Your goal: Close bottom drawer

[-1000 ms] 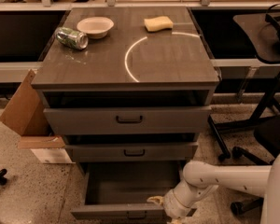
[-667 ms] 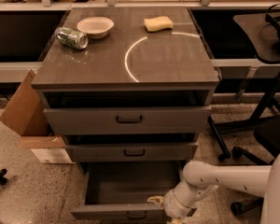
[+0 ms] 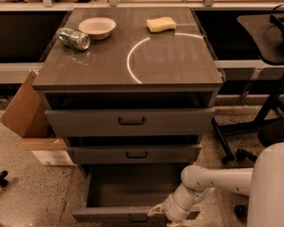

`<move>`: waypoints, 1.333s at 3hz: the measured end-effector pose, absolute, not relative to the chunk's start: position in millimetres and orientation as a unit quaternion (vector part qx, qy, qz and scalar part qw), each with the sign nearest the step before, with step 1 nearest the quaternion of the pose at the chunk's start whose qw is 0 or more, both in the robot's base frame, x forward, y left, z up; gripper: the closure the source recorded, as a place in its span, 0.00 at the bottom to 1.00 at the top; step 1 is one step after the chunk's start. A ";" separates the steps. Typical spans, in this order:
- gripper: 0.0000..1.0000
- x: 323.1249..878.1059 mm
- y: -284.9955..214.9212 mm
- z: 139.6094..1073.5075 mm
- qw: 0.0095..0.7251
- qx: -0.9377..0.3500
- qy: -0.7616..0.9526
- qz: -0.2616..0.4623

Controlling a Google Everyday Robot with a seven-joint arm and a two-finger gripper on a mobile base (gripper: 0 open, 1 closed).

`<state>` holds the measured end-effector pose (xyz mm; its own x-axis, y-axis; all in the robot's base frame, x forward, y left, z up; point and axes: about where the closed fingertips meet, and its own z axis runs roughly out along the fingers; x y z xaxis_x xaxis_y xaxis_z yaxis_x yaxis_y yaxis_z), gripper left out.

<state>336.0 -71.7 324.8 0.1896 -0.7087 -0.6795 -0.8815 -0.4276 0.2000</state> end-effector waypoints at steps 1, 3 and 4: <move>0.50 337.7 -74.5 304.2 0.117 -0.762 0.518 0.370; 0.96 335.7 -73.6 299.5 0.113 -0.761 0.520 0.370; 1.00 343.4 -84.6 274.1 0.106 -0.758 0.538 0.353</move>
Offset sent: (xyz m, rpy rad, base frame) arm 0.0015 -0.0025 -0.0186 0.0050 0.0080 0.0085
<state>343.4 -84.6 274.1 0.1721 -0.7408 -0.6493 -0.8902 -0.3991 0.2194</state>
